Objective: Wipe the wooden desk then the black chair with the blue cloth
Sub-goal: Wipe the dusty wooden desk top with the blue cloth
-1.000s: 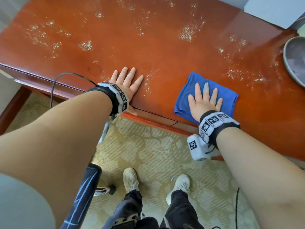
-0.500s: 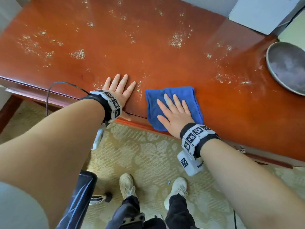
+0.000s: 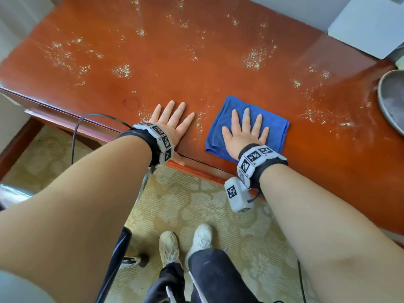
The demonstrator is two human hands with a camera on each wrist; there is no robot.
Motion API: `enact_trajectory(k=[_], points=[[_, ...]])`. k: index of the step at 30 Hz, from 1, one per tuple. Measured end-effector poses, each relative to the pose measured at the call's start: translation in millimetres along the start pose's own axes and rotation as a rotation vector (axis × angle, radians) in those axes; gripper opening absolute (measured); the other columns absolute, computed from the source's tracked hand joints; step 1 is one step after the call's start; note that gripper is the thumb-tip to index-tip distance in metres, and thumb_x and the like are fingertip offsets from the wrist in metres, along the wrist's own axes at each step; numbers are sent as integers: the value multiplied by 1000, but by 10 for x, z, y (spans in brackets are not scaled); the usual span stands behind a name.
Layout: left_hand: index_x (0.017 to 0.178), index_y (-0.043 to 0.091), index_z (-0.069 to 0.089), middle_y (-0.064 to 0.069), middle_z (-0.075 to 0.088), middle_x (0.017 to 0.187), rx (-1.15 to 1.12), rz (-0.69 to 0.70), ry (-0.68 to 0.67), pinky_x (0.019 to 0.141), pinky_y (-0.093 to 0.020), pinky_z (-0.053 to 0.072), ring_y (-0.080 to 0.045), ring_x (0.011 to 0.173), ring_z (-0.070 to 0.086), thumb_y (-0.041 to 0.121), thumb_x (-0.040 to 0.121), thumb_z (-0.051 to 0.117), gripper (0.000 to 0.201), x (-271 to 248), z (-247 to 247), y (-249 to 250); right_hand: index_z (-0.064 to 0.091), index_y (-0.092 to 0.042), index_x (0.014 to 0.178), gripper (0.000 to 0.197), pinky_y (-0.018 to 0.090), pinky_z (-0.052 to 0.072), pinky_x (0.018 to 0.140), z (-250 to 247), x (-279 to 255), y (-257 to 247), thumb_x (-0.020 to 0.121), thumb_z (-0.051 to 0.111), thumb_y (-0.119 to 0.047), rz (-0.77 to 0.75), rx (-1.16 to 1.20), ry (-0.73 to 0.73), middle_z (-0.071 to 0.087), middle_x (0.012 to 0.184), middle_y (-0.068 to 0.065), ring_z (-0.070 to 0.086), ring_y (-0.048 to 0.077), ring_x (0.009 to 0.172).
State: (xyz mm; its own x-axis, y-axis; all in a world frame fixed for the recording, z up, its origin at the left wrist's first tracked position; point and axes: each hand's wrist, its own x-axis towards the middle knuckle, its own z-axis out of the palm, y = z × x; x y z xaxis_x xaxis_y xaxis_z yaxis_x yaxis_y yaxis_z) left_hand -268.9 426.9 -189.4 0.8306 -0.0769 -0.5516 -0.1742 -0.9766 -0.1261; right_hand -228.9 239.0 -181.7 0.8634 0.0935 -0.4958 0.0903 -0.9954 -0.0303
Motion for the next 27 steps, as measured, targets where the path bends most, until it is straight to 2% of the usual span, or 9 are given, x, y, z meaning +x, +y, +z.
enact_trajectory(k=[4, 7, 11, 13, 15, 18, 23, 25, 27], points=[[142, 21, -30, -9, -31, 151, -11, -24, -11, 115, -52, -7, -34, 141, -23, 79, 63, 59, 132, -19, -9, 22, -14, -34, 147, 56, 51, -14, 113, -37, 66, -232, 98, 9, -51, -118, -40, 0, -25, 154, -5, -25, 29, 140], [144, 18, -28, -10, -29, 152, -35, -39, -18, 116, -50, -8, -33, 141, -23, 75, 70, 57, 127, -90, -9, 56, -13, -34, 147, 56, 51, -14, 113, -16, 41, -336, 98, 9, -51, -220, -74, -7, -24, 154, -6, -25, 29, 140], [143, 17, -29, -10, -31, 151, -87, -140, -22, 113, -47, -14, -31, 140, -27, 78, 66, 57, 131, -214, 5, -84, -11, -33, 148, 57, 47, -14, 113, 101, -181, -116, 98, 13, -51, -438, -184, 10, -21, 155, -6, -23, 24, 141], [142, 19, -32, -10, -34, 150, -111, -203, -46, 113, -48, -14, -30, 139, -29, 78, 64, 58, 133, -290, -11, -255, -11, -34, 147, 57, 42, -16, 112, 118, -226, 63, 98, 13, -51, -494, -224, -11, -22, 155, -7, -23, 20, 141], [141, 19, -33, -10, -34, 150, -122, -254, -62, 114, -49, -13, -31, 139, -29, 81, 63, 56, 133, -352, -22, -434, -11, -35, 147, 57, 40, -16, 112, 67, -166, 209, 98, 13, -51, -459, -219, -41, -23, 154, -9, -24, 18, 141], [142, 20, -31, -10, -33, 151, -143, -306, -88, 115, -51, -9, -31, 139, -28, 80, 64, 56, 132, -349, 23, -661, -12, -34, 147, 57, 42, -13, 114, -38, -19, 238, 98, 13, -50, -286, -160, -38, -23, 154, -8, -22, 19, 142], [142, 20, -30, -9, -32, 151, -172, -302, -115, 116, -49, -6, -31, 141, -23, 79, 66, 55, 129, -256, 147, -762, -13, -34, 147, 57, 50, -10, 114, -131, 163, -243, 98, 10, -51, -29, -43, -25, -23, 155, -4, -21, 29, 142], [143, 20, -30, -10, -32, 151, -164, -294, -117, 115, -49, -6, -31, 141, -23, 78, 68, 55, 127, -247, 163, -772, -13, -33, 147, 57, 52, -10, 114, -122, 174, -458, 98, 10, -50, -40, -42, -13, -23, 155, -3, -21, 31, 141], [142, 21, -31, -10, -32, 151, -165, -287, -112, 114, -50, -7, -32, 141, -24, 78, 67, 54, 127, -232, 182, -798, -13, -33, 147, 57, 52, -11, 114, -55, 95, -609, 98, 9, -50, -137, -70, 4, -23, 155, -5, -22, 30, 141]])
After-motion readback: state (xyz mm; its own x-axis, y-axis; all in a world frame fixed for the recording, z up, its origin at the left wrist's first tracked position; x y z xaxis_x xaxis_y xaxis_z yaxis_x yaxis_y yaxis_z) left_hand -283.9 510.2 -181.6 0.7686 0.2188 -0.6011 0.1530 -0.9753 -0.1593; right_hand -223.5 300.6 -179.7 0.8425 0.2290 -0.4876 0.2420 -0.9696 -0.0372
